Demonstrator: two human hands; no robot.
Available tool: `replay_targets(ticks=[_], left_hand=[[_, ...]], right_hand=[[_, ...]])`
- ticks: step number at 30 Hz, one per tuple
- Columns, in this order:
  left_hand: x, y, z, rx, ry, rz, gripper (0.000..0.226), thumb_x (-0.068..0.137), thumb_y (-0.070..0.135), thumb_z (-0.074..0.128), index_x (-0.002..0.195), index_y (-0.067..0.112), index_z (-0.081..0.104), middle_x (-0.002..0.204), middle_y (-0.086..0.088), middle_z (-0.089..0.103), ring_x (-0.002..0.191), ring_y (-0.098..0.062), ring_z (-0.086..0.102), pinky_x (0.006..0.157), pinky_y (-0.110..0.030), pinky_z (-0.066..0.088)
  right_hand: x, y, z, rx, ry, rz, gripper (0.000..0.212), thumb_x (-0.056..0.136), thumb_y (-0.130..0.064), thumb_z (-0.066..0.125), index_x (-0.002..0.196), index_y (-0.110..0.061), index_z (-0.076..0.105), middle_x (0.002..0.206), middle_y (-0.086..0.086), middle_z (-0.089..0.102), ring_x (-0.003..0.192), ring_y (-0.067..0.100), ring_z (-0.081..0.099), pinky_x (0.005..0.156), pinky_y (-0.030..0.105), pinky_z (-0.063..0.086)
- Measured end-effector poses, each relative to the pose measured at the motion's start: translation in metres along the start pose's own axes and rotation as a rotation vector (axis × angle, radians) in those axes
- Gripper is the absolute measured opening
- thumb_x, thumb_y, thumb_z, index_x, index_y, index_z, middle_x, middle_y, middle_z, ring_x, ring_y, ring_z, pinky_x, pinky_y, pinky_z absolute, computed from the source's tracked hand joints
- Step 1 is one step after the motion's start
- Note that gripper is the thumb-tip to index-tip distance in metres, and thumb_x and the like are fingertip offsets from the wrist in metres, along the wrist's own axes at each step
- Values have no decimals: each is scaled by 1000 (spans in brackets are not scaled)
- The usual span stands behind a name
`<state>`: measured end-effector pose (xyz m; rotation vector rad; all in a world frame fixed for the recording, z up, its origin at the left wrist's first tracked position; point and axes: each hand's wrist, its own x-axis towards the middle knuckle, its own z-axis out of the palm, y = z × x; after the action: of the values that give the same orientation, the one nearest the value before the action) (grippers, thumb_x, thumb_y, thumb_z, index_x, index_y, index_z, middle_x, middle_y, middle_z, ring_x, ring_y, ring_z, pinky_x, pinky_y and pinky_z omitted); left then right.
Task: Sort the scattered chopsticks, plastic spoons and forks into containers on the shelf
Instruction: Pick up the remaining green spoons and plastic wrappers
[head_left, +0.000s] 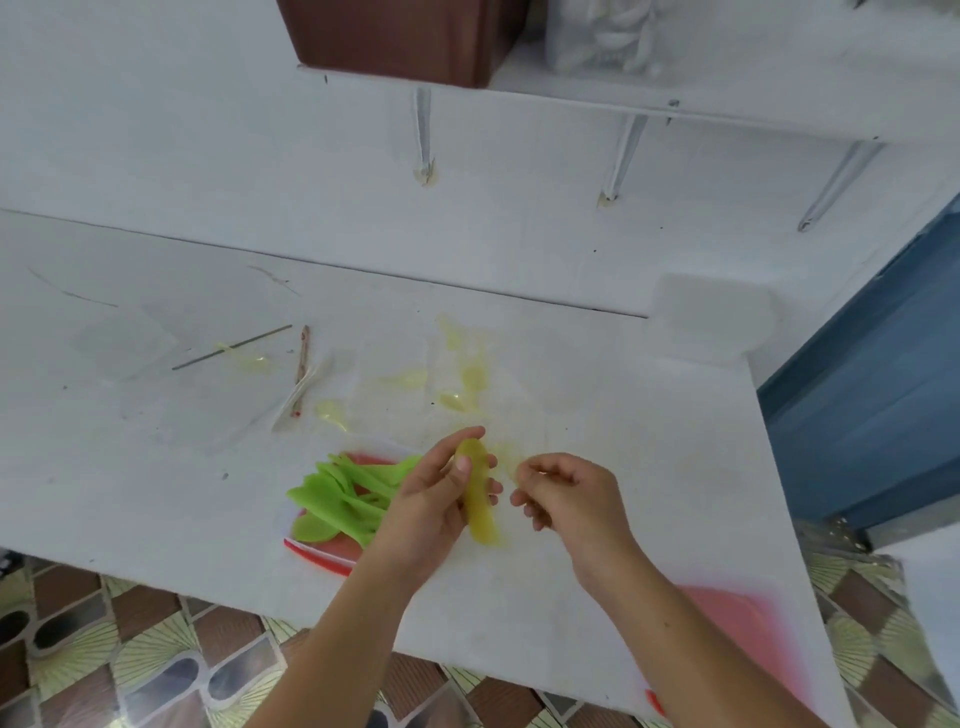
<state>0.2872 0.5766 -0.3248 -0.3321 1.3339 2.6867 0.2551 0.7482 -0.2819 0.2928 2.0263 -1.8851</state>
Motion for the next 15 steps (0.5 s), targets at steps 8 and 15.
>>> replay_targets(ticks=[8, 15], left_hand=[[2, -1, -8, -39, -11, -82, 42, 99, 24, 65, 140, 15, 60, 128, -31, 60, 119, -41, 58, 110, -57, 39], [2, 14, -25, -67, 14, -68, 41, 93, 12, 71, 133, 14, 64, 114, -26, 66, 101, -34, 65, 92, -42, 56]], right_hand=[[1, 21, 56, -525, 313, -313, 19, 91, -23, 67, 79, -24, 52, 51, -1, 53, 46, 13, 48, 46, 29, 37], [23, 7, 62, -326, 154, -205, 28, 82, -18, 74, 58, -15, 61, 56, -7, 56, 54, 9, 50, 55, 31, 43]])
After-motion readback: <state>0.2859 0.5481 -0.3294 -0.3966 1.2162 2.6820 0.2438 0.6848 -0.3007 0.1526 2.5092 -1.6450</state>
